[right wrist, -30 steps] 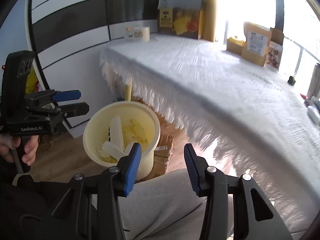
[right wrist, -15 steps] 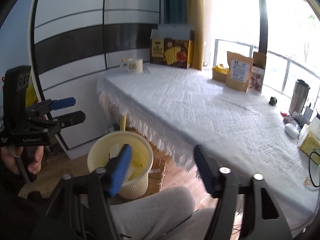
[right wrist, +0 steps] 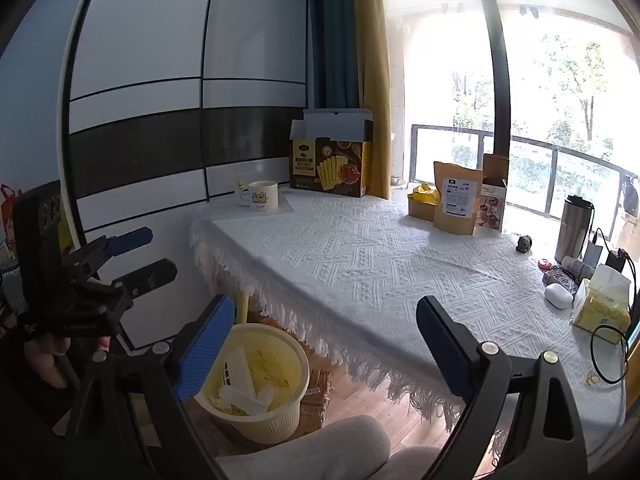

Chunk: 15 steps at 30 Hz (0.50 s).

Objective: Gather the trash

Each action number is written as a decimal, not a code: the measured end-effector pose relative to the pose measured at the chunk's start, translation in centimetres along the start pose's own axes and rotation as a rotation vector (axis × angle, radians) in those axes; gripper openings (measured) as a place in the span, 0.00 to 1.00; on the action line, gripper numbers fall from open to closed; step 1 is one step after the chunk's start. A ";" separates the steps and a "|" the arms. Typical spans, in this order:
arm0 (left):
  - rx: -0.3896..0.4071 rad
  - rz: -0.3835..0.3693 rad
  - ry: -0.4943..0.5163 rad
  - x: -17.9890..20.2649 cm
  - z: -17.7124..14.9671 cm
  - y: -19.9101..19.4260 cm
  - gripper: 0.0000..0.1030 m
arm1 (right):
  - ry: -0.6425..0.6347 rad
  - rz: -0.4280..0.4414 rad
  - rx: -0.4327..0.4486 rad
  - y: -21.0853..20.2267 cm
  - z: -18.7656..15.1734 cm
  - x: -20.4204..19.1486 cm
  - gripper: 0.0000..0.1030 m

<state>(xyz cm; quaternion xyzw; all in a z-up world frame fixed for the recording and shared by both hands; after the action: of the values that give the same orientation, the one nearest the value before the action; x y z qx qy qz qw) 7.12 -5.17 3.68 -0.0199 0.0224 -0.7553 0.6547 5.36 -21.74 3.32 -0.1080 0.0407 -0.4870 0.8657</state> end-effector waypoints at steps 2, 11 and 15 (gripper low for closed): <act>0.012 -0.009 -0.018 -0.2 0.0 -0.3 0.96 | 0.013 -0.007 0.006 0.2 0.0 0.0 0.89; -0.009 -0.012 -0.047 -1.8 -0.9 0.0 0.96 | 0.031 -0.015 0.009 2.3 -0.2 -0.8 0.89; -0.021 -0.006 -0.062 -2.6 -1.4 0.7 0.96 | 0.027 -0.019 0.006 3.2 -0.5 -1.1 0.89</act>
<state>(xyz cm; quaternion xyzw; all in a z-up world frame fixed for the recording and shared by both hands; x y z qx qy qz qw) 8.08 -2.63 2.21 -0.0503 0.0101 -0.7560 0.6525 7.35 -19.25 2.05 -0.0991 0.0500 -0.4969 0.8607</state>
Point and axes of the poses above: each gripper's, at about its wrist camera, not at the fingertips, and y roughly the way its jaws point, x to its right, z to its top, the point moved 8 cm from there along y, roughly the way its jaws point, and after that the axes turned 10 degrees about x, right-handed, at the moved point
